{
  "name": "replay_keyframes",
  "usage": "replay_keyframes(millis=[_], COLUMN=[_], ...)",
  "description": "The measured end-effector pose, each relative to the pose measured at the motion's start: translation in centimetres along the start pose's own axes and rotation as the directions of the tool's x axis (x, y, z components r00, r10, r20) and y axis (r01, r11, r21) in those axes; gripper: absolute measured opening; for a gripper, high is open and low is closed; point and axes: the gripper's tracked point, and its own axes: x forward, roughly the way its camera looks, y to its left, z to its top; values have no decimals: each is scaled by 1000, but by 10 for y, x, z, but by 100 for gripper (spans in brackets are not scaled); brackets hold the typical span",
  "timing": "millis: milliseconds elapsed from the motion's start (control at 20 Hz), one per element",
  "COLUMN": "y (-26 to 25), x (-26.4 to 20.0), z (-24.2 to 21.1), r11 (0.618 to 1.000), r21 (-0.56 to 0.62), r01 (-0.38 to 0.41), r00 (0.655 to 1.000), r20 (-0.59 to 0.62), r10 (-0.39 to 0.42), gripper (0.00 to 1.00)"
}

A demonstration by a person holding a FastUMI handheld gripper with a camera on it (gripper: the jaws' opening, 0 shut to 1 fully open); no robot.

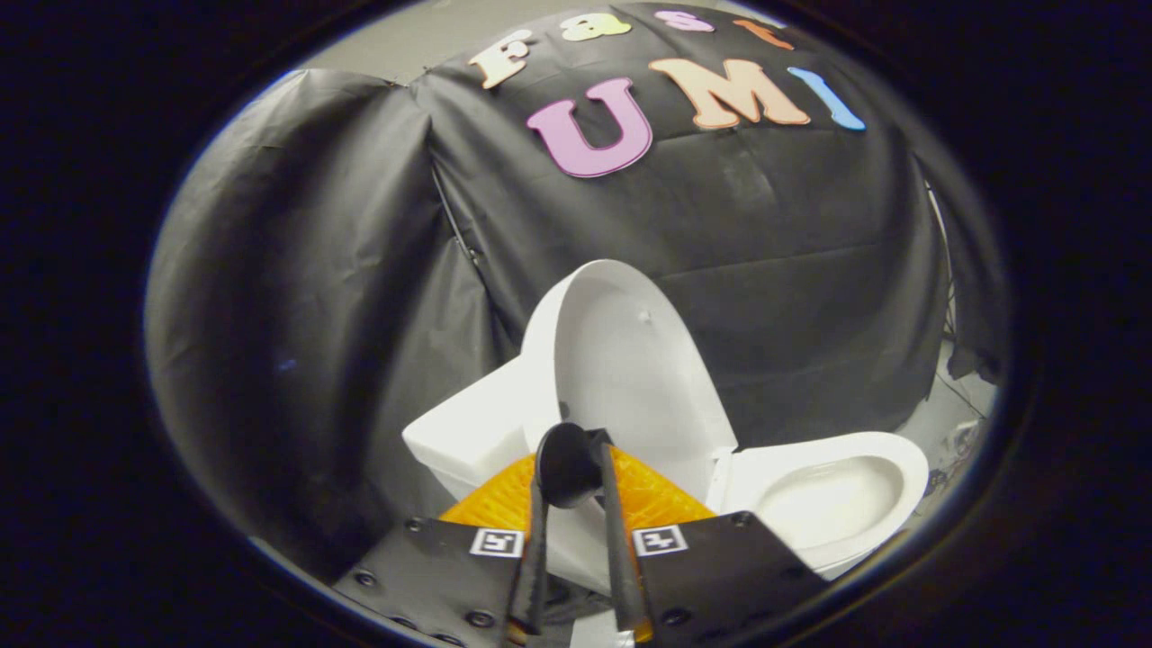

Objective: Open the toilet lid.

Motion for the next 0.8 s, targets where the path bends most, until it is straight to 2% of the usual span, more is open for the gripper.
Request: replay_keyframes(millis=[200,350,550,800], y=[11,15,7,-30], x=[-13,-24,-43,-65], z=[9,17,51,98], r11=[994,991,992,999], r21=[59,37,21,-1], r01=[-93,-129,-125,-50], r00=[995,990,982,964], r20=[42,58,143,260], r10=[91,127,121,49], gripper=[53,68,89,88])
